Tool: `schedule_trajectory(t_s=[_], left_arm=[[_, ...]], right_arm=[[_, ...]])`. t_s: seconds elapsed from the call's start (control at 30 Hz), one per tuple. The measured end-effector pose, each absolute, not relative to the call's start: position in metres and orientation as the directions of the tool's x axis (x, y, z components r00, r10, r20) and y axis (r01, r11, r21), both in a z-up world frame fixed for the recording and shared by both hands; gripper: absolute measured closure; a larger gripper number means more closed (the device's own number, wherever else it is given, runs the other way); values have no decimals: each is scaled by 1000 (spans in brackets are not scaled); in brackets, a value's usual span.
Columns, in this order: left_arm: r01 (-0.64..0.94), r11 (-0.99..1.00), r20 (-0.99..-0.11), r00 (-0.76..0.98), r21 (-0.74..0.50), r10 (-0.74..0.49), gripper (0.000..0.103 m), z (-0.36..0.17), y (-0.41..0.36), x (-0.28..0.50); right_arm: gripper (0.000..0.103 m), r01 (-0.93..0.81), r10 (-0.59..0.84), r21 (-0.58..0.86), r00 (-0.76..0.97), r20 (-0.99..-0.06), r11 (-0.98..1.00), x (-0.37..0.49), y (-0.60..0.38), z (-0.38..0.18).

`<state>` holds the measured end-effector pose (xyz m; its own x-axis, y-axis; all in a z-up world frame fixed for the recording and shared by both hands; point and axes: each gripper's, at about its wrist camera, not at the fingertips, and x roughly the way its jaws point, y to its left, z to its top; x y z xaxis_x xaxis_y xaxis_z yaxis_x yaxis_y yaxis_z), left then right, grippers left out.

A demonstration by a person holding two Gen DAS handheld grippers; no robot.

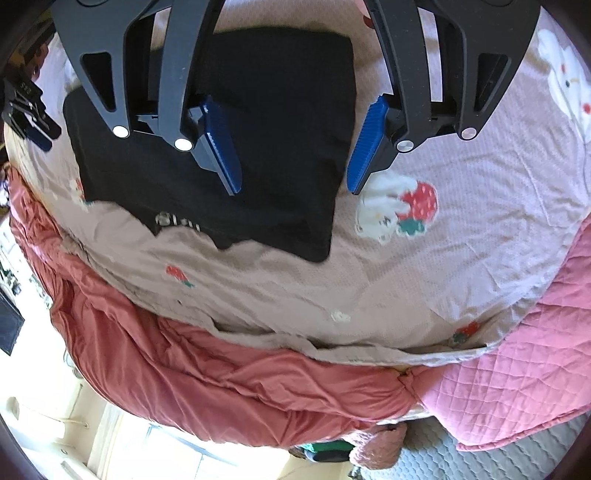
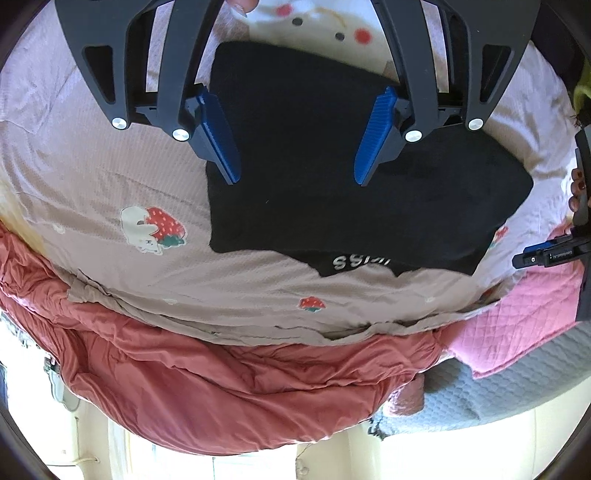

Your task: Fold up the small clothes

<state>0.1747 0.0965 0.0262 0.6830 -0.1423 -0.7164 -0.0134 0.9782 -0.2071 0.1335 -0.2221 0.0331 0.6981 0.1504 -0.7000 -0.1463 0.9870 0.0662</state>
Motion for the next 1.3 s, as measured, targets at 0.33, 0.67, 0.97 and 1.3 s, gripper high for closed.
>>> schedule_trajectory(t_s=[0.33,0.67,0.97,1.3], left_arm=[[0,979,-774,613,-202,-160,51,-12,86,158],[-45,982,-828,545,-181,-128,44,-45,91,162],[-67,971,-823,545,-231,-159,40,-49,100,154],[-71,962,-799,575,-263,-176,39,-30,105,129]], right_arm=[[39,-147,160,81,673,-722,986,133,-214,20],[32,-41,102,96,558,-823,995,149,-233,-28],[32,-9,121,142,582,-804,990,140,-239,-23],[19,-10,138,169,630,-764,986,116,-241,6]])
